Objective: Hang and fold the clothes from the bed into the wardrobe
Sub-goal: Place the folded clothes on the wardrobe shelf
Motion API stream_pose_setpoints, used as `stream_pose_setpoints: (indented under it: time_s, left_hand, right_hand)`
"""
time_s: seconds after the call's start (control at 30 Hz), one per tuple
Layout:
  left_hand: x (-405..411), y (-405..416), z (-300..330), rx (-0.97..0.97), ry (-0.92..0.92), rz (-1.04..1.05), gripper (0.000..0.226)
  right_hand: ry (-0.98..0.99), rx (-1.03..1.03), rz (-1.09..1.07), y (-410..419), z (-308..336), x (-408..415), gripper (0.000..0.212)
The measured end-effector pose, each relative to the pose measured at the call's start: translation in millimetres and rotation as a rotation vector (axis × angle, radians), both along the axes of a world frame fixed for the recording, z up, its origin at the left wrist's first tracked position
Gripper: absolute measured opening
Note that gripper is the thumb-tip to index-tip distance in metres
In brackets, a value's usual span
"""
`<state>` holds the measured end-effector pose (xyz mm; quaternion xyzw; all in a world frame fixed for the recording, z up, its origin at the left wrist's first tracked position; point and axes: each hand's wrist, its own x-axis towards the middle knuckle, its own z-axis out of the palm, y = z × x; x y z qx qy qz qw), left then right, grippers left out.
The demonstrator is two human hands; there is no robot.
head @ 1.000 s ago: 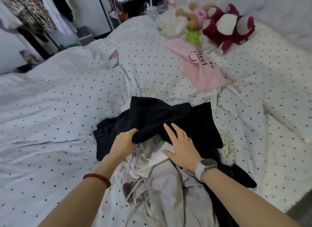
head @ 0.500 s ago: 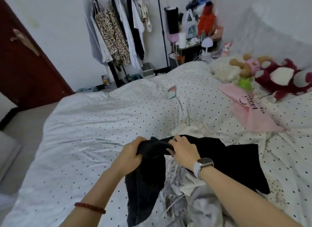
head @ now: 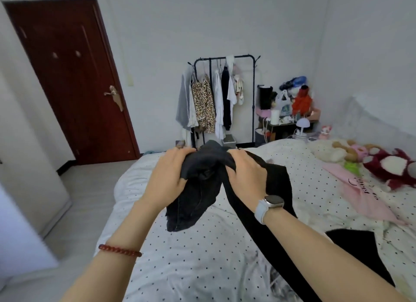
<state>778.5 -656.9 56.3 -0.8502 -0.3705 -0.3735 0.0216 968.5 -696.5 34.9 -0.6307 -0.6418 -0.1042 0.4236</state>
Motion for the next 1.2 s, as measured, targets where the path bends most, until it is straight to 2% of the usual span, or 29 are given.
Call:
stream_pose_setpoints:
  time_s: [0.07,0.1,0.17,0.23,0.27,0.33,0.5,0.67,0.8,0.9,0.97,1.0,1.07,1.1,1.17,1.2]
  left_hand:
    - [-44,-12,-20,0.022,0.086,0.022,0.041]
    - [-75,-22,-41,-0.003,0.185,0.032,0.047]
    - [-108,-32,-87,-0.019,0.444,0.054,0.068]
    - [-142,-60,-135,-0.265,0.746,0.172,0.075]
    - [-161,-80,-163,-0.478,0.825,0.218,0.069]
    - [-184,-103,-206,-0.852,0.87,0.287,0.054]
    - [-195,-123,-262,-1.08,0.631,0.347,0.048]
    - [-184,-103,-302,-1.227,0.238,0.431,0.046]
    - [-165,-80,-330,-1.268,0.076,0.462,0.043]
    - [-153,-58,-344,-1.36,-0.113,0.53,0.043]
    - [-150,-43,-344,-1.45,-0.357,0.559,0.048]
    - [-149,-37,-342,-1.495,-0.516,0.563,0.054]
    - [-152,-25,-336,-1.531,-0.794,0.581,0.069]
    - [-157,-18,-336,-1.51,-0.872,0.576,0.079]
    - [-166,-4,-336,-1.444,-0.865,0.578,0.102]
    - [-170,3,-337,-1.426,-0.786,0.604,0.111]
  right_hand:
    - [-0.048,-0.003,0.06,-25,-20,-32,0.031]
    - [-0.104,-0.105,0.112,-39,-39,-52,0.033]
    - [-0.18,-0.475,0.261,-59,-82,-64,0.041]
    - [-0.252,-1.0,0.434,-81,-129,-82,0.056]
    - [-0.261,-1.247,0.489,-98,-155,-95,0.059]
    - [-0.228,-1.457,0.482,-112,-189,-107,0.055]
    - [-0.069,-1.365,0.393,-99,-225,-114,0.042]
    - [0.069,-1.232,0.344,-43,-268,-124,0.042]
    - [0.192,-1.297,0.243,-6,-311,-135,0.054]
    - [0.279,-1.39,0.165,5,-343,-145,0.058]
    - [0.336,-1.359,0.269,-1,-346,-156,0.053]
    - [0.314,-1.323,0.403,-8,-340,-162,0.053]
    - [0.163,-1.322,0.756,-28,-323,-177,0.055]
    - [0.059,-1.372,0.917,-36,-316,-184,0.056]
    - [-0.104,-1.469,1.106,-40,-309,-194,0.054]
    - [-0.116,-1.473,1.113,-37,-310,-195,0.05]
